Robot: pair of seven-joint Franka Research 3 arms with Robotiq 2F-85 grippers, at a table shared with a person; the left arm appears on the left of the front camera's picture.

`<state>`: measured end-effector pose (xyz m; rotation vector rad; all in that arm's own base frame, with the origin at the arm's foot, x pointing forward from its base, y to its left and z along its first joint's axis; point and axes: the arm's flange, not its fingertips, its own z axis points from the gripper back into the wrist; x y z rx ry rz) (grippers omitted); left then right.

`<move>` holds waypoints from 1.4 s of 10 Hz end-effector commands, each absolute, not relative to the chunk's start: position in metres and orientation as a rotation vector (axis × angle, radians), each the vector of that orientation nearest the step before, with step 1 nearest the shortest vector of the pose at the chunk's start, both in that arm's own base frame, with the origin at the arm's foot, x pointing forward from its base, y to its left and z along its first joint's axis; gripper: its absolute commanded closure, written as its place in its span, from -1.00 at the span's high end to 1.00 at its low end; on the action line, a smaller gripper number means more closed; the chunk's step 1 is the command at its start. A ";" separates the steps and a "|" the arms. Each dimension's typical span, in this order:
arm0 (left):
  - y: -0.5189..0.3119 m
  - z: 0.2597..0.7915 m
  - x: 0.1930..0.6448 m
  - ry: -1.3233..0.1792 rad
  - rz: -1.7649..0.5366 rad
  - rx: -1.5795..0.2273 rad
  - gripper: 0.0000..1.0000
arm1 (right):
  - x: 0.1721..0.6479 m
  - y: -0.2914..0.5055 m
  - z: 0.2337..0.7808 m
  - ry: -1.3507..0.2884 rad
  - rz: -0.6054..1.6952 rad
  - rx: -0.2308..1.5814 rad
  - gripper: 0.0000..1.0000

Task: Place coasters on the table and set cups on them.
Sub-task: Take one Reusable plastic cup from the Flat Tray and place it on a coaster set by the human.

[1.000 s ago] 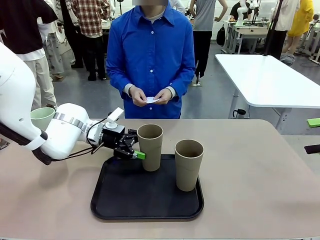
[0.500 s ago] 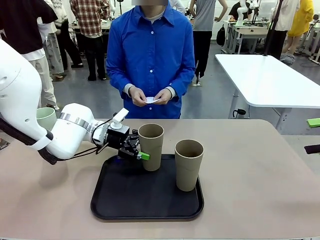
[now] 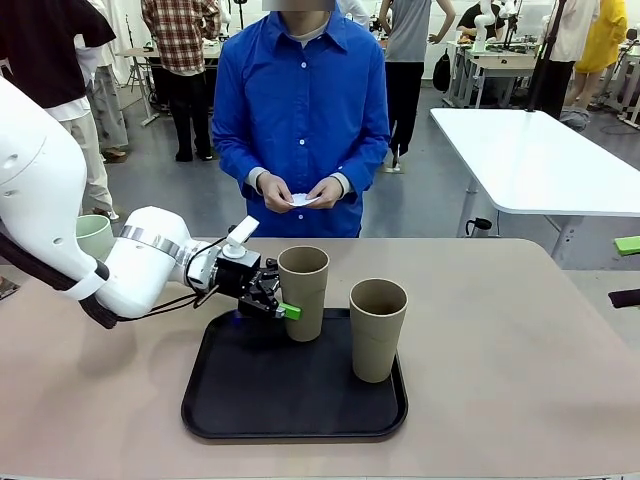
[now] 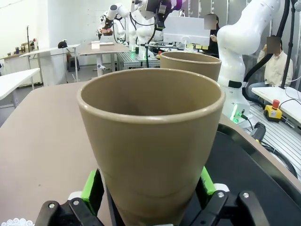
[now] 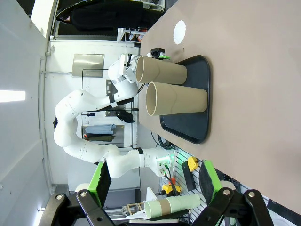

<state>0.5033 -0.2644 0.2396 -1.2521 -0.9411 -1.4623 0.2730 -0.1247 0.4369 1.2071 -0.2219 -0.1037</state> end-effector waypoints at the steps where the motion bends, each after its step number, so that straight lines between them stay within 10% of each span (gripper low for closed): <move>1: -0.272 0.233 0.511 -0.918 -1.453 -1.254 1.00 | 0.275 -0.125 0.437 -0.239 -0.093 1.227 1.00; 5: -0.273 0.234 0.503 -0.865 -1.434 -1.300 1.00 | 0.275 -0.125 0.437 -0.239 -0.093 1.227 1.00; 6: -0.275 0.236 0.503 -0.864 -1.443 -1.309 -0.19 | 0.275 -0.125 0.437 -0.239 -0.093 1.227 1.00; 7: -0.274 0.238 0.503 -0.872 -1.444 -1.304 -0.19 | 0.275 -0.125 0.437 -0.239 -0.093 1.227 1.00; 8: -0.274 0.239 0.502 -0.872 -1.447 -1.304 -1.00 | 0.275 -0.125 0.437 -0.239 -0.093 1.227 1.00; 9: -0.273 0.240 0.501 -0.862 -1.471 -1.298 -0.29 | 0.275 -0.125 0.437 -0.239 -0.093 1.227 1.00; 14: -0.261 0.369 0.502 -0.837 -1.396 -1.245 -0.29 | 0.275 -0.125 0.437 -0.239 -0.093 1.227 1.00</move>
